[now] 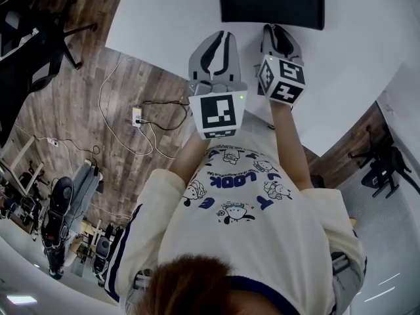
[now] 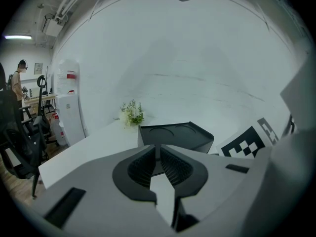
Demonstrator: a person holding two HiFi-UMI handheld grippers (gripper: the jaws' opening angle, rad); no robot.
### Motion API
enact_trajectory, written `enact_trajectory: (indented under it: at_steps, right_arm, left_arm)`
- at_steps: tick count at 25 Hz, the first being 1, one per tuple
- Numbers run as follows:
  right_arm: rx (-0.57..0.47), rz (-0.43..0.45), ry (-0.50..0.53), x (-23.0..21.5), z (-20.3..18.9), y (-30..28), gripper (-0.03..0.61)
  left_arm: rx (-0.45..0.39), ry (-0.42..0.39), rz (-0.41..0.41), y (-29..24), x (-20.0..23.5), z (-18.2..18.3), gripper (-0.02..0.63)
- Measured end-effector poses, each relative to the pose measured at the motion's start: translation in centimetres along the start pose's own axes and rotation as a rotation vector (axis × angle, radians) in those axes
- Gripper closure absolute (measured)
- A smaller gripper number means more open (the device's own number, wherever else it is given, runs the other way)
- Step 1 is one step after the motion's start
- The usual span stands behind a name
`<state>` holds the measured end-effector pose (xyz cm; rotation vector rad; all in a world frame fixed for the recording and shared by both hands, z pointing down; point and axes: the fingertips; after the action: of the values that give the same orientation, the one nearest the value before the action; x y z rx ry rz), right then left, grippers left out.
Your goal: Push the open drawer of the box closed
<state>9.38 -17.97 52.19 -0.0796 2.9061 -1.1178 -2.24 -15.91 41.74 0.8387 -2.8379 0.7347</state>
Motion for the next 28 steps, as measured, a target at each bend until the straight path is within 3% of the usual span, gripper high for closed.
enact_trajectory:
  at_steps: [9,12,18,21,23,28]
  right_arm:
    - [-0.001,0.002,0.003,0.5,0.3,-0.4,0.489]
    - [-0.010,-0.006,0.026,0.8,0.5,-0.1,0.408]
    - [-0.045,-0.008,-0.027,0.6,1.9,2.6,0.399]
    - [-0.119,0.006,-0.043,0.6,4.0,5.1,0.429]
    - [-0.188,0.008,-0.046,0.6,5.7,7.0,0.511]
    - [-0.305,0.029,-0.025,0.8,9.1,10.9,0.518]
  left_arm:
    - [-0.012,0.005,0.010,0.2,0.6,0.4,0.574]
    - [-0.021,0.006,0.009,0.4,0.7,0.7,0.574]
    - [-0.058,-0.013,0.003,1.0,0.1,2.3,0.574]
    - [-0.090,-0.029,-0.002,1.6,-0.4,3.7,0.574]
    - [-0.113,-0.042,-0.006,1.9,-0.7,4.7,0.574]
    - [-0.170,-0.080,-0.017,3.0,-2.1,7.2,0.574]
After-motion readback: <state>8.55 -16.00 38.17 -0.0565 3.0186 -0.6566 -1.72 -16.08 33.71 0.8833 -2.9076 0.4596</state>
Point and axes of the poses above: the fingertips, and each gripper's own axes: y backward along the fingers, x to its left, z out of its top, and after that the axes turned 15 degrees about -z, right-handed
